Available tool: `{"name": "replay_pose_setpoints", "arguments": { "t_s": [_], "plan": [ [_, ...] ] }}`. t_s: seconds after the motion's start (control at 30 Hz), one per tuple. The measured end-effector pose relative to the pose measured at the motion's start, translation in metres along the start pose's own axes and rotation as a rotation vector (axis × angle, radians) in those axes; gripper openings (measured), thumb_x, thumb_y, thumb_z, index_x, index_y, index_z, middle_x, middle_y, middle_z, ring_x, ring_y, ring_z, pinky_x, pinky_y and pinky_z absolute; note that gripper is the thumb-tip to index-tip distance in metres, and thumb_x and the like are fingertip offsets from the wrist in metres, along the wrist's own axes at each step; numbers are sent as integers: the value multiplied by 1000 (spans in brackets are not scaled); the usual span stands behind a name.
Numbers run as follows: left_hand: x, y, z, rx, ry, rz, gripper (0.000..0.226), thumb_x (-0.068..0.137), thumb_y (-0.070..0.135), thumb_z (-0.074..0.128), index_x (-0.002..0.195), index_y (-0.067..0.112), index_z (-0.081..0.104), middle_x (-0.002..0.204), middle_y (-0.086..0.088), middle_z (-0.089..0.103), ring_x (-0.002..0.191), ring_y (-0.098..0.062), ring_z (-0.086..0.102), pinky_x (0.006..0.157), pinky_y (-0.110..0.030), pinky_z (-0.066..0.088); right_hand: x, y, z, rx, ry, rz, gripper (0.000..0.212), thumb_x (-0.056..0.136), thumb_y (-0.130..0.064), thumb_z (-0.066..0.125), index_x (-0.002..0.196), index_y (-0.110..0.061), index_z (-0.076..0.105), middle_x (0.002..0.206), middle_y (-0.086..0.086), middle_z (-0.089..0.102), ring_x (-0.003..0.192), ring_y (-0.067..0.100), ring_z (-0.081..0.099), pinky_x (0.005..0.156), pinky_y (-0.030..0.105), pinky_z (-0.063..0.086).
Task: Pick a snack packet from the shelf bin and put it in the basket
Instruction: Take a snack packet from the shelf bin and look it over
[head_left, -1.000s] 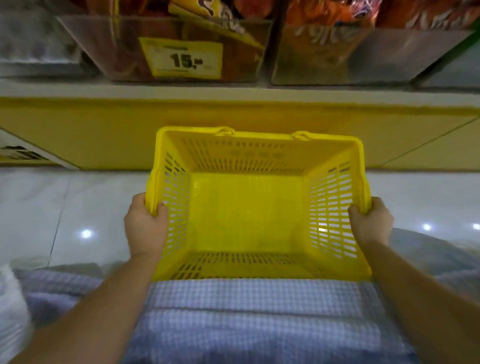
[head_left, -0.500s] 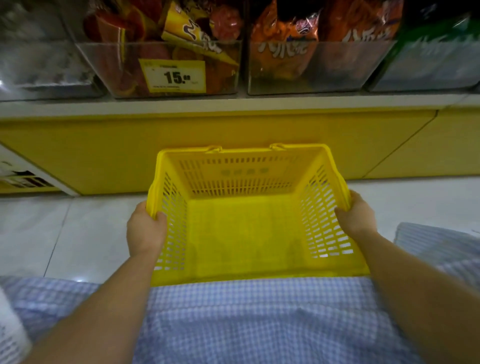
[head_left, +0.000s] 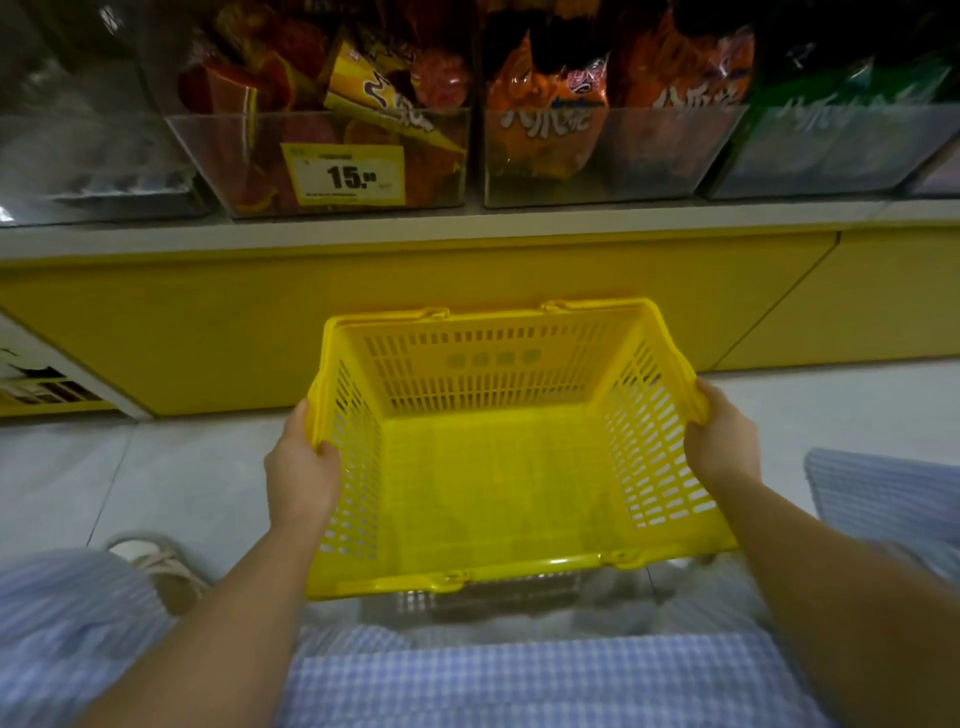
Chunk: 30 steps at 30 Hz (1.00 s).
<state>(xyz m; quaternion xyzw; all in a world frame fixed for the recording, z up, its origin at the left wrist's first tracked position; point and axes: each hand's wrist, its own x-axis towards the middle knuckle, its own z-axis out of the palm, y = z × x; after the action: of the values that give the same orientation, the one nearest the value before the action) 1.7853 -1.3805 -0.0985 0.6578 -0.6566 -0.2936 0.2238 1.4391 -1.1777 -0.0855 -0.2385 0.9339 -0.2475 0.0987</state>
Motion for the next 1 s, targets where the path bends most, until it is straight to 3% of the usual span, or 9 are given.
{"name": "replay_pose_setpoints", "arguments": {
  "t_s": [0.2,0.33,0.4,0.5,0.6,0.7,0.83,1.0],
  "plan": [
    [15,6,1,96,-101,-4,56,90,3,56,144,5,42,131,-30,55,117,-46,53,95,-47,42,12,2,-9,-104,-185,8,68,88,2,53,150,-12,30,130,29,56,119,44,53,96,42,41],
    [21,47,-17,289,-174,80,56,90,20,61,142,10,44,150,-19,36,134,-39,39,105,-48,37,15,-32,-35,-154,-327,-54,82,89,-13,64,153,-7,12,145,26,42,130,40,45,99,38,37],
    [20,81,-34,256,-141,231,48,90,19,61,137,14,51,148,-14,41,131,-35,44,104,-45,40,15,-66,-58,-108,-289,-192,77,89,-16,66,151,-7,21,149,20,39,134,35,43,103,35,35],
    [18,150,-69,138,-109,457,21,91,16,59,110,22,67,120,-7,65,108,-29,61,91,-40,49,20,-134,-112,-37,-200,-422,53,90,-18,65,139,-9,48,135,15,58,122,27,56,100,31,40],
    [5,221,-124,42,22,617,15,93,24,56,90,38,60,96,8,67,89,-17,61,75,-32,49,4,-203,-182,86,-53,-622,34,92,-19,62,126,-14,62,121,7,67,109,19,61,89,22,42],
    [-3,260,-149,50,127,755,16,94,27,53,97,38,64,95,12,65,90,-16,61,72,-34,50,-10,-250,-219,103,37,-739,28,93,-19,61,120,-14,66,117,5,69,108,18,62,90,26,45],
    [-6,312,-199,-56,246,904,18,91,22,54,99,31,67,98,8,70,92,-19,65,80,-40,53,-22,-311,-276,107,152,-867,26,93,-19,60,118,-12,67,115,5,70,107,18,63,91,26,45],
    [17,353,-227,-64,413,999,18,91,20,55,101,29,67,102,7,69,91,-20,63,73,-35,49,-8,-369,-296,95,238,-952,22,93,-22,59,110,-16,71,106,3,73,100,17,66,87,29,49]
  ]
}}
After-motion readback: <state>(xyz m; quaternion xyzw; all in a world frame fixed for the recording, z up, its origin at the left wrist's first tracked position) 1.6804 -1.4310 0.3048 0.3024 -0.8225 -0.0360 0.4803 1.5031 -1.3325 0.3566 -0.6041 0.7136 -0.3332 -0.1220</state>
